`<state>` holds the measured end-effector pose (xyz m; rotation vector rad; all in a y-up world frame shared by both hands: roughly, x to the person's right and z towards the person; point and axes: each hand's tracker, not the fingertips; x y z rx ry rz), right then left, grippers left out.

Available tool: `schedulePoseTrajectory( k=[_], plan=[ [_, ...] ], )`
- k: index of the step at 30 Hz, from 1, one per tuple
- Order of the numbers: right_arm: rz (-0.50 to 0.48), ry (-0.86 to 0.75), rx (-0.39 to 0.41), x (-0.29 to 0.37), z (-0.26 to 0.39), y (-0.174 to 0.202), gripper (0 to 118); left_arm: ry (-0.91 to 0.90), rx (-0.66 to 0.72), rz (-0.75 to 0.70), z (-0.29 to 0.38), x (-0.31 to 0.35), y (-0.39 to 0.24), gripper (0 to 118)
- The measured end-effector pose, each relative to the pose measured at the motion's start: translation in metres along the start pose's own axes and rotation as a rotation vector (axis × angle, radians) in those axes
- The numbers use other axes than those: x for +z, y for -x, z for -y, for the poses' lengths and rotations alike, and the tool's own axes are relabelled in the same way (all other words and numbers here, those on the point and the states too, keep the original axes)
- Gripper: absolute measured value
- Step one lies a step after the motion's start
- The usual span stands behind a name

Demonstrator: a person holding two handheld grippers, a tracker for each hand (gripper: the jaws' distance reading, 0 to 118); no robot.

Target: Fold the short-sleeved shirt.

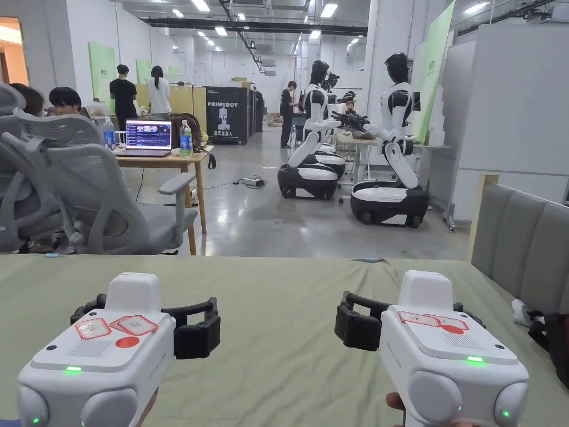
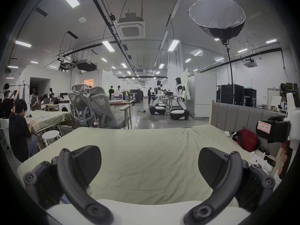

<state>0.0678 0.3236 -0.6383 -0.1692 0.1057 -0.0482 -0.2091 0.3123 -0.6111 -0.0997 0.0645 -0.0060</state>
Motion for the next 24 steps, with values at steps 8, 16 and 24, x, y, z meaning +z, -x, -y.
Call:
schedulePoseTrajectory(
  k=[8, 16, 24],
  plan=[
    [0.054, 0.002, 0.057, 0.002, 0.0, 0.01, 118, -0.011, -0.003, -0.005, -0.003, 0.001, 0.0, 118],
    [-0.019, 0.02, 0.033, 0.002, 0.001, 0.007, 118, -0.012, -0.004, -0.002, -0.003, 0.001, -0.002, 118],
    [-0.045, 0.013, 0.0, 0.0, -0.001, 0.003, 118, -0.017, -0.007, -0.001, -0.003, 0.002, -0.004, 118]
  ],
)
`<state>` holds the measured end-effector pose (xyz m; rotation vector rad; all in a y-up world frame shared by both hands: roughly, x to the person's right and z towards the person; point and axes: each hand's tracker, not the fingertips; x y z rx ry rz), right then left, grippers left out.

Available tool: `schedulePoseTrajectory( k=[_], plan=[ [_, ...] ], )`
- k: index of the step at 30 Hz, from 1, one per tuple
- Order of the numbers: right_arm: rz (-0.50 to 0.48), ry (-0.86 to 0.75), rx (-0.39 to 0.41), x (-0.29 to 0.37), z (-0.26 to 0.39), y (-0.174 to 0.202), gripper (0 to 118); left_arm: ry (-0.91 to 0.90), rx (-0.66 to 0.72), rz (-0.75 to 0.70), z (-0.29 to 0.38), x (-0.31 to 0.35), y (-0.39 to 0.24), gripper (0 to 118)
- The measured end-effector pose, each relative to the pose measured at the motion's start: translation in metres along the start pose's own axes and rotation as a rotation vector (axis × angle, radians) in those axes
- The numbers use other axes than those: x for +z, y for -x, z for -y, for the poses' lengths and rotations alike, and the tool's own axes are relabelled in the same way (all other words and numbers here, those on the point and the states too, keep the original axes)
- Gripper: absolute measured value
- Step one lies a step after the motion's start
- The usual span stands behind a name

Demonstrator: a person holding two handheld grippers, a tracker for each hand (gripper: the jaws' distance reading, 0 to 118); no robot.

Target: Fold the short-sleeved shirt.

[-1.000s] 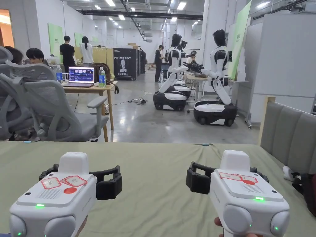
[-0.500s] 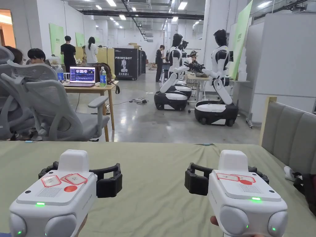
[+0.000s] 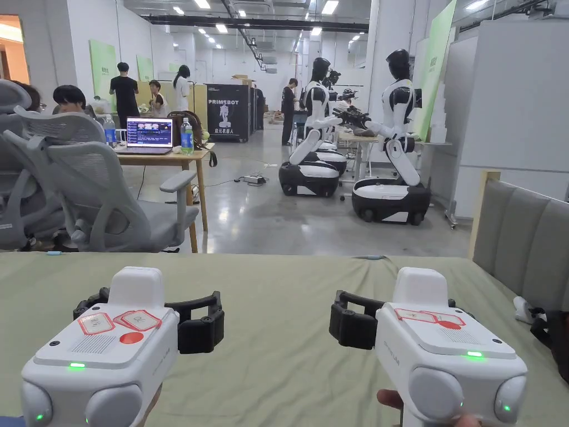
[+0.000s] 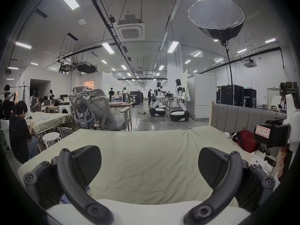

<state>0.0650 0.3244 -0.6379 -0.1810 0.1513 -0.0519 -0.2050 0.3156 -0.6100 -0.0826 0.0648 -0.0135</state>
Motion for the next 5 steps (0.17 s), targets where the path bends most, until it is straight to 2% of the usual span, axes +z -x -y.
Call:
schedulePoseTrajectory(
  k=[3, 5],
  plan=[
    [0.023, 0.002, 0.006, 0.0016, 0.002, -0.0007, 118, 0.001, -0.006, -0.004, 0.0006, 0.0003, -0.0004, 118],
    [-0.004, 0.009, 0.004, 0.0028, 0.0028, -0.003, 118, 0.002, -0.011, -0.008, 0.001, 0.0004, -0.0011, 118]
  ],
)
